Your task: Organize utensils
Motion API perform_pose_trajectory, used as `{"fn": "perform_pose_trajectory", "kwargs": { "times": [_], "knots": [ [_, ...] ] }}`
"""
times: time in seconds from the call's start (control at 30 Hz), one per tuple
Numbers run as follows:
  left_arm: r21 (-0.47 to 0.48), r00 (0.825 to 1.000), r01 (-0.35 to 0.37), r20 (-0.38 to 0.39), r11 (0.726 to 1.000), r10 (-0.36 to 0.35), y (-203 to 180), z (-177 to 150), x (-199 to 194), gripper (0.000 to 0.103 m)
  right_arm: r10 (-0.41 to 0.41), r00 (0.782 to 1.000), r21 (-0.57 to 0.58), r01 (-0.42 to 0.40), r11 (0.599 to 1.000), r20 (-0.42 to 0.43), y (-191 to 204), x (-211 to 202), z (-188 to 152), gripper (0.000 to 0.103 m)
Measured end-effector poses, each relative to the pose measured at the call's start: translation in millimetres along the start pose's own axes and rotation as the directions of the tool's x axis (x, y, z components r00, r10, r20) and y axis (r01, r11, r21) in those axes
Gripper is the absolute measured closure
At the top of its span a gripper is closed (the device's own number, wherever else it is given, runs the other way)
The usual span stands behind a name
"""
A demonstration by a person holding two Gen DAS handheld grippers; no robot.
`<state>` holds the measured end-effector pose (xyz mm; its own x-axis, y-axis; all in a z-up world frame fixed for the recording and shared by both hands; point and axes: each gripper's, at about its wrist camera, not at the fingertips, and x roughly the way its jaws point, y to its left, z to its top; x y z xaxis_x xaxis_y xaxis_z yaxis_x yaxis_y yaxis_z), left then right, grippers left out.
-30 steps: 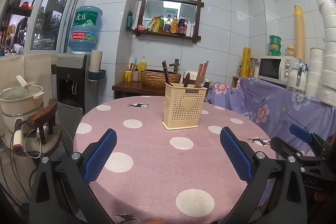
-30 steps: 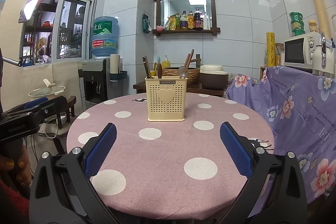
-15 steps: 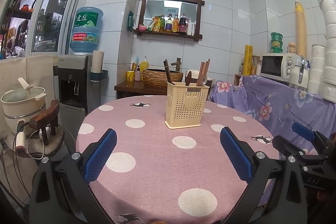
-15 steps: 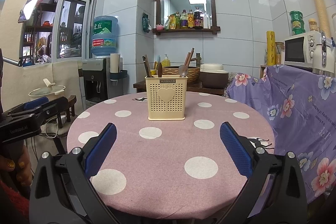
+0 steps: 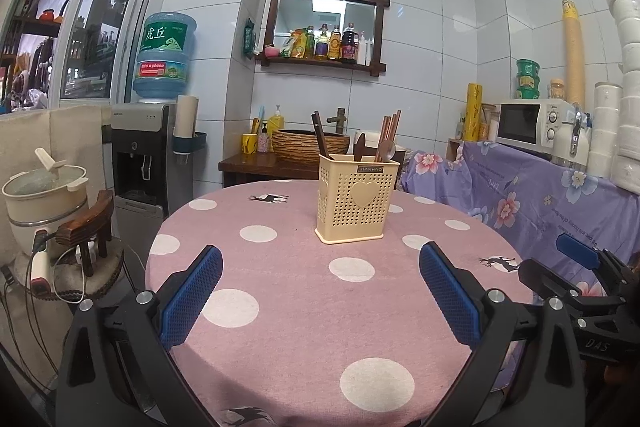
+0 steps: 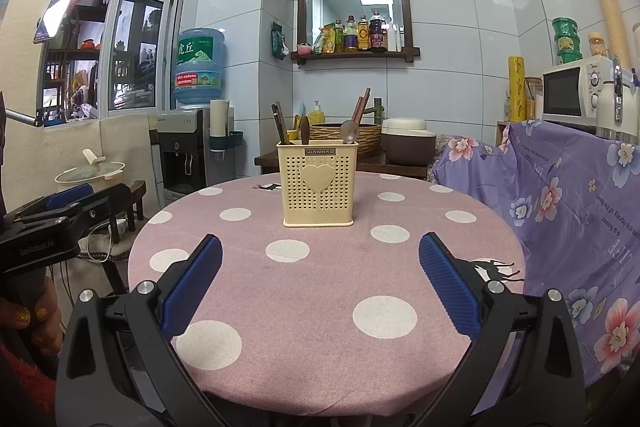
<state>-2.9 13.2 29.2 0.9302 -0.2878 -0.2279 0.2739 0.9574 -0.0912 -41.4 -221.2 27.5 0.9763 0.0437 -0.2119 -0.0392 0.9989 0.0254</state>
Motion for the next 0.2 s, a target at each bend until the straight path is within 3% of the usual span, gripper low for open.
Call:
{"fn": "perform_pose_trajectory", "kwargs": {
  "times": [0.2],
  "knots": [
    [0.003, 1.000, -0.015, -0.013, 1.000, 0.015, 2.3, 0.8, 1.4, 0.005, 0.000, 1.000, 0.003, 0.000, 1.000, -0.004, -0.4, 1.3, -0.3, 0.006]
  ]
}}
